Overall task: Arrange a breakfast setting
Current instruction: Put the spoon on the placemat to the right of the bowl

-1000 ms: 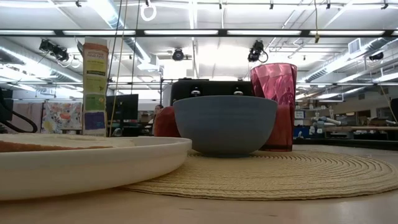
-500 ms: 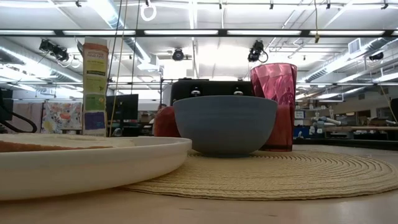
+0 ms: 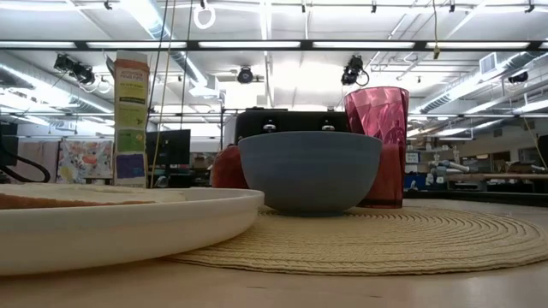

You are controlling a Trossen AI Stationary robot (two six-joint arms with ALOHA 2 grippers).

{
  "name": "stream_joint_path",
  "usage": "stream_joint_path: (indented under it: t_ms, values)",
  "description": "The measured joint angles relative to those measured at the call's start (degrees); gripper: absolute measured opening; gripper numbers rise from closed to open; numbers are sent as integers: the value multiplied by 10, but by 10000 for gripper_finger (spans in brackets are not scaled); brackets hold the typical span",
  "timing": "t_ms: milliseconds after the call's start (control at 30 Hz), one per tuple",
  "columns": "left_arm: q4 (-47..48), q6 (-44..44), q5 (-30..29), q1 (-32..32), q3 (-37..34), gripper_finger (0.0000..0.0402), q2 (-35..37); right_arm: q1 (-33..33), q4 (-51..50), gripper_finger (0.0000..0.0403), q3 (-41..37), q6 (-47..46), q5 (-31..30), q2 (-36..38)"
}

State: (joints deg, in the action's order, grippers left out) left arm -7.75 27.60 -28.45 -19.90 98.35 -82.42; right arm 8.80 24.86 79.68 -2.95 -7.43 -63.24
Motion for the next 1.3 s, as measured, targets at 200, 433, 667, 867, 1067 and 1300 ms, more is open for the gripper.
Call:
stream_joint_path:
  t_ms: [200, 433, 667, 867, 1067, 1300]
  values:
    - [8, 147, -67, 24, 0, 8, -30, -3, -147, 252, 0, -124, -97, 76]
    - [18, 301, -179, 68, 0, 8, -79, -3, -297, 252, 0, -290, -251, 108]
    - [29, 450, -220, 111, 0, 8, -116, -3, -360, 251, 0, -388, -358, 103]
    - [23, 546, -245, 136, 0, 9, -139, -5, -361, 249, 0, -389, -449, 84]
    - [6, 613, -260, 147, 0, 9, -148, -28, -376, 221, 0, -408, -472, 62]
    - [-12, 676, -278, 145, 0, 10, -148, -77, -441, 179, 0, -496, -471, 42]
